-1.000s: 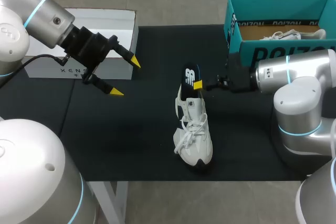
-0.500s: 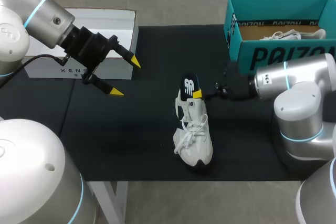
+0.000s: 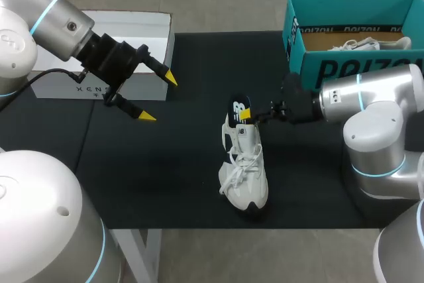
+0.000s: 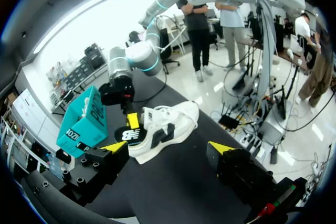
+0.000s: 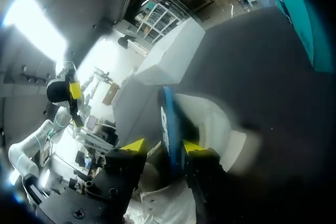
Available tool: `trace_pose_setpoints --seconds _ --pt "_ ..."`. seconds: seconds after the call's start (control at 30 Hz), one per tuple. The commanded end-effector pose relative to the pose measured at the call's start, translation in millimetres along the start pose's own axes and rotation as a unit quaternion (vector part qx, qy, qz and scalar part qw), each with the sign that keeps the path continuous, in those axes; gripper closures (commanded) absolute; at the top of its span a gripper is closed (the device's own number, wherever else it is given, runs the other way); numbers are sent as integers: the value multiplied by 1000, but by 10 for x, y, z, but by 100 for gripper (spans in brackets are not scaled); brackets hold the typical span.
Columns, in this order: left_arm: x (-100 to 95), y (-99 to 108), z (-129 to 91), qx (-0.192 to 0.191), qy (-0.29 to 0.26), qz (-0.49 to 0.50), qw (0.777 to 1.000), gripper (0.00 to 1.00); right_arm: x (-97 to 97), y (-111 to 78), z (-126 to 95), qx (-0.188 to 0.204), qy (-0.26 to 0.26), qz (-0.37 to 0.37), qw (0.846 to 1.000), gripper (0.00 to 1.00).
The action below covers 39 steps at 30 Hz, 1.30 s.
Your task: Take the shoe out of the shoebox, open the shoe tongue, remove and reinsert the insole, then place the shoe into the shoebox
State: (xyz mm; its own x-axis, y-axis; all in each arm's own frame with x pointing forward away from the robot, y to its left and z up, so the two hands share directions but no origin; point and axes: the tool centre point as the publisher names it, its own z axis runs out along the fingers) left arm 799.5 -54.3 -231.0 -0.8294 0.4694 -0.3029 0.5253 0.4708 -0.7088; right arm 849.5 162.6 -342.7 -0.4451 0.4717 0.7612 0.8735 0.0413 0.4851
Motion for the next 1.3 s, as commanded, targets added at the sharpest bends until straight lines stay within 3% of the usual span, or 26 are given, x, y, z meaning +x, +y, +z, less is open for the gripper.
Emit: trace_pose_setpoints --seconds 0.03,0.2,0.3,0.33,0.67,1.03,1.3 --pt "-1 0 -3 -1 1 0 1000 0 -11 86 52 3 -4 -2 1000 58" --pt "-1 0 -3 -1 1 0 1000 0 3 148 56 2 -6 -8 1000 65" --pt "-1 0 -3 -1 1 0 1000 0 -4 166 58 1 -7 -10 1000 95" --pt "-1 0 -3 -1 1 0 1000 0 -7 167 58 1 -7 -10 1000 100" --pt "-1 0 -3 -1 1 0 1000 0 -26 103 37 5 -13 -4 1000 100" --pt "-1 0 -3 -1 1 0 1000 0 -70 -171 56 17 -14 23 999 100" --pt "-1 0 -3 -1 1 0 1000 0 -135 -266 90 22 -22 36 999 100"
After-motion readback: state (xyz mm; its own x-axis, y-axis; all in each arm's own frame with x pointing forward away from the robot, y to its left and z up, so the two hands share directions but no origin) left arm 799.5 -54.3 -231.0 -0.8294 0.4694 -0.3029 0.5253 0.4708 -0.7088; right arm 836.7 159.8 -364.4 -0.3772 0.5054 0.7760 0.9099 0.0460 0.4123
